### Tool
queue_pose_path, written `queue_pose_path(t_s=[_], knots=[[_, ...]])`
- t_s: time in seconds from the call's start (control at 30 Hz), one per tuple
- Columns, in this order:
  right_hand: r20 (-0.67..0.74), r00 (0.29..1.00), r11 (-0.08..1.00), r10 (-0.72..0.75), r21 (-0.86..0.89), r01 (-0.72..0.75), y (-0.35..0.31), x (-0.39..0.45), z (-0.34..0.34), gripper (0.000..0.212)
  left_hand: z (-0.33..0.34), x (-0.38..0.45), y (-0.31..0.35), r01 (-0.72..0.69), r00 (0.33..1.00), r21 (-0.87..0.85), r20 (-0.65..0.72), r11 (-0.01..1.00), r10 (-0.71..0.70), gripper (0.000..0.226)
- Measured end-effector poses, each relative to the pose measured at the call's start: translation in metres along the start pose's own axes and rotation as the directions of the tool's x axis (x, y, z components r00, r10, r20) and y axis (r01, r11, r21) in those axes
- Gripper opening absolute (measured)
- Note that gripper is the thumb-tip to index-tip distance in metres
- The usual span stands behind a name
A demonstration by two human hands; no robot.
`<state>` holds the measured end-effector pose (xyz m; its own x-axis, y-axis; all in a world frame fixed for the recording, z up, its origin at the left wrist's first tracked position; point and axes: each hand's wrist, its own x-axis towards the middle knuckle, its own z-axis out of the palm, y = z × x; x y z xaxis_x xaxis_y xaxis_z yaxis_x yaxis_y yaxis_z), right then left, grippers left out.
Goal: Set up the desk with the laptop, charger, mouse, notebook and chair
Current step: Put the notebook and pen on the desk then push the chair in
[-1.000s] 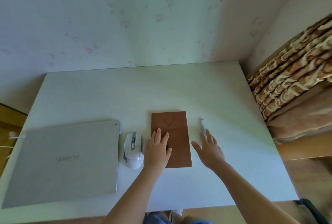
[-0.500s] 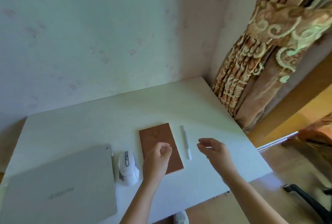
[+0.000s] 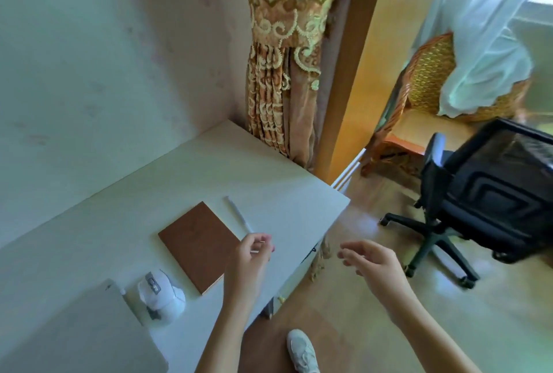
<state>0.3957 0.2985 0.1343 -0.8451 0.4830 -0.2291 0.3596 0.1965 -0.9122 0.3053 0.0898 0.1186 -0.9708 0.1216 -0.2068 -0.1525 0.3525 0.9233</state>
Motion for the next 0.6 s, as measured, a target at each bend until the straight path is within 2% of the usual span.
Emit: queue_pose_path(t_s=[0.13,0.3,0.43,0.6], knots=[[-0.088,0.996,1.000,-0.006,-0.009,0.006,0.009,-0.012,-0.042,0.015,0.039,-0.008,0.019,-0.030,0.992,0.025,0.125,0.999,0.027,0.008],[-0.191,0.982,1.000,-0.012,0.011,0.014,0.019,-0.009,-0.101,0.013,0.104,-0.006,0.051,-0.121,0.971,0.064,0.213,0.991,0.105,0.009],[-0.304,0.953,1.000,-0.016,0.018,0.023,0.041,-0.003,-0.170,0.011,0.187,-0.005,0.077,-0.200,0.933,0.082,0.321,0.976,0.164,0.009],[-0.352,0.936,1.000,0.012,0.026,-0.003,0.063,0.006,-0.258,0.010,0.289,-0.015,0.106,-0.220,0.895,0.061,0.410,0.974,0.176,0.012]])
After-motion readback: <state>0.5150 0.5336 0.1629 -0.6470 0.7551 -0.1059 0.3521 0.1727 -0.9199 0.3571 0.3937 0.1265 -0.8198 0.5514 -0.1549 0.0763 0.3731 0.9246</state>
